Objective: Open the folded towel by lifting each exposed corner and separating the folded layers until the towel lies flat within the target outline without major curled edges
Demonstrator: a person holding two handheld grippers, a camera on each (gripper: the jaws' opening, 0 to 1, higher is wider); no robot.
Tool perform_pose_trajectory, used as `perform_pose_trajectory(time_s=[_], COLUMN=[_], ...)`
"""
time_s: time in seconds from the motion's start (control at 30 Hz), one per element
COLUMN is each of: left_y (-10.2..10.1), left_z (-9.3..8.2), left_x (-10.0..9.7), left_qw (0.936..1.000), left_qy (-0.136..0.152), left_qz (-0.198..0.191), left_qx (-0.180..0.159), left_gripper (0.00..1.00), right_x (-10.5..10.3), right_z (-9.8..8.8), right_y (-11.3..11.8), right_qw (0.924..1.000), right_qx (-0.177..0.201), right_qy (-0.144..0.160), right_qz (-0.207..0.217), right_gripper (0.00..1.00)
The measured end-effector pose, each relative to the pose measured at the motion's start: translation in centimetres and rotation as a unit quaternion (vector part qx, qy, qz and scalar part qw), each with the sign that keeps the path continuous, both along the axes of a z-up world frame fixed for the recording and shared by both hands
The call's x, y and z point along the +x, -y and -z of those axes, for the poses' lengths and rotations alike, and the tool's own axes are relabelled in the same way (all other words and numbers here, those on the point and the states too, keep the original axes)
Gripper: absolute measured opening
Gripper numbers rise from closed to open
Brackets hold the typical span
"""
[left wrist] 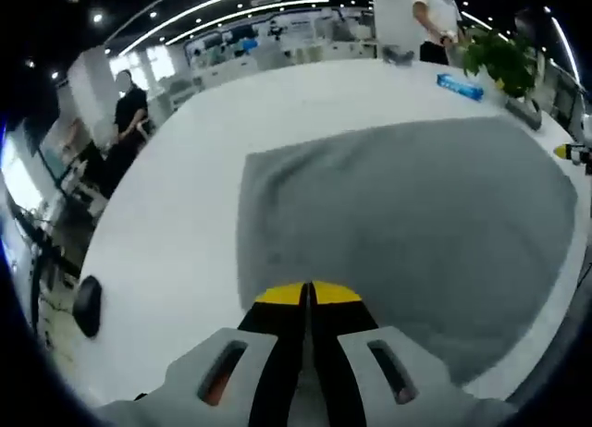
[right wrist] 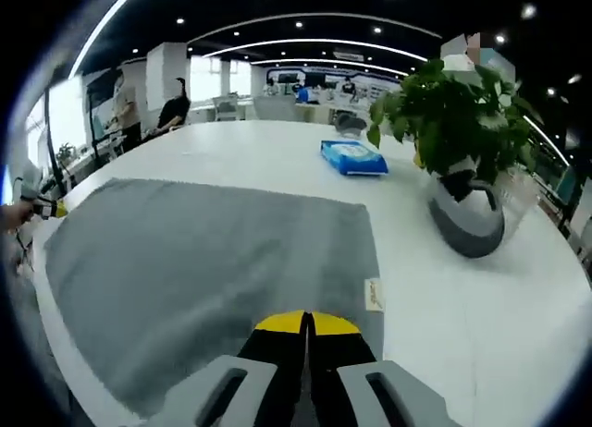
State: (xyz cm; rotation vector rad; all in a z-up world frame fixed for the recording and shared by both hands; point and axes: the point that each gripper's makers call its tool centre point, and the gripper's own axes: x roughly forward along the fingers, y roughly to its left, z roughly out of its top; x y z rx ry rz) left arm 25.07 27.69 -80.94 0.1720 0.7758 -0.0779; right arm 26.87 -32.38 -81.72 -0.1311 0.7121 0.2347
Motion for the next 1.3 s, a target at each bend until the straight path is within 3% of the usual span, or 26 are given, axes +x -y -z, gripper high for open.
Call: perform_pose_trajectory(time_s=[0.13, 0.3, 0.5, 0.6, 0.73, 0.87, 0.93, 0.97, 1.0, 1.03, 1.13, 1.23, 1.3], left_y=[0.4, 0.4, 0.0, -0.5, -1.1, -1.0, -0.8, -0.4, 0.5, 0.7, 3.9, 6.3, 7.2], left_z=[0.6, 2.2, 1.9, 1.8, 1.8, 1.6, 1.4, 0.7, -1.0, -1.6, -5.0, -7.9, -9.0], left_x=[-1.2, -1.4, -0.9, -1.1, -1.2, -1.3, -2.0, -2.4, -2.1, -2.1, -3.6, -5.5, -6.4], left_qw=[0.9999, 0.9995, 0.9994, 0.9980, 0.9993, 0.9996, 0.9996, 0.9996, 0.9991, 0.9985, 0.9912, 0.9837, 0.9797], left_qy=[-0.010, -0.028, -0.011, -0.001, 0.016, 0.014, -0.011, -0.010, 0.032, 0.044, 0.096, 0.137, 0.154], left_qz=[-0.004, 0.000, 0.000, 0.011, -0.024, -0.013, -0.025, -0.027, -0.023, -0.023, -0.012, 0.001, 0.009], left_qx=[-0.001, 0.014, 0.033, 0.062, 0.022, 0.020, 0.009, -0.001, -0.017, -0.023, -0.090, -0.117, -0.128], left_gripper=[0.01, 0.01, 0.00, 0.00, 0.01, 0.03, 0.04, 0.04, 0.04, 0.04, 0.11, 0.21, 0.24], right_x=[-1.5, -2.3, -2.5, -2.9, -2.9, -3.0, -2.9, -2.8, -2.7, -2.8, -4.2, -5.4, -6.7], right_z=[1.5, 2.5, 2.3, 2.3, 2.2, 2.1, 0.6, -0.4, -2.0, -2.5, -6.2, -7.8, -9.8], right_y=[-0.2, -0.3, 0.7, 1.1, 1.1, 0.9, 0.1, -0.2, -0.7, -0.8, -2.9, -3.9, -5.2], right_qw=[0.9992, 0.9985, 0.9993, 0.9995, 0.9997, 0.9998, 0.9991, 0.9985, 0.9970, 0.9966, 0.9905, 0.9882, 0.9839], right_qx=[-0.025, -0.023, -0.008, -0.012, -0.007, 0.000, 0.039, 0.048, 0.058, 0.061, 0.082, 0.078, 0.072], right_qy=[-0.019, -0.042, -0.035, -0.028, -0.023, -0.021, 0.005, 0.022, 0.050, 0.055, 0.108, 0.125, 0.153], right_qz=[-0.025, -0.026, -0.006, -0.005, -0.002, 0.003, 0.014, 0.012, 0.009, 0.007, -0.024, -0.041, -0.058], right_gripper=[0.00, 0.00, 0.00, 0.00, 0.00, 0.00, 0.00, 0.00, 0.00, 0.00, 0.06, 0.10, 0.16])
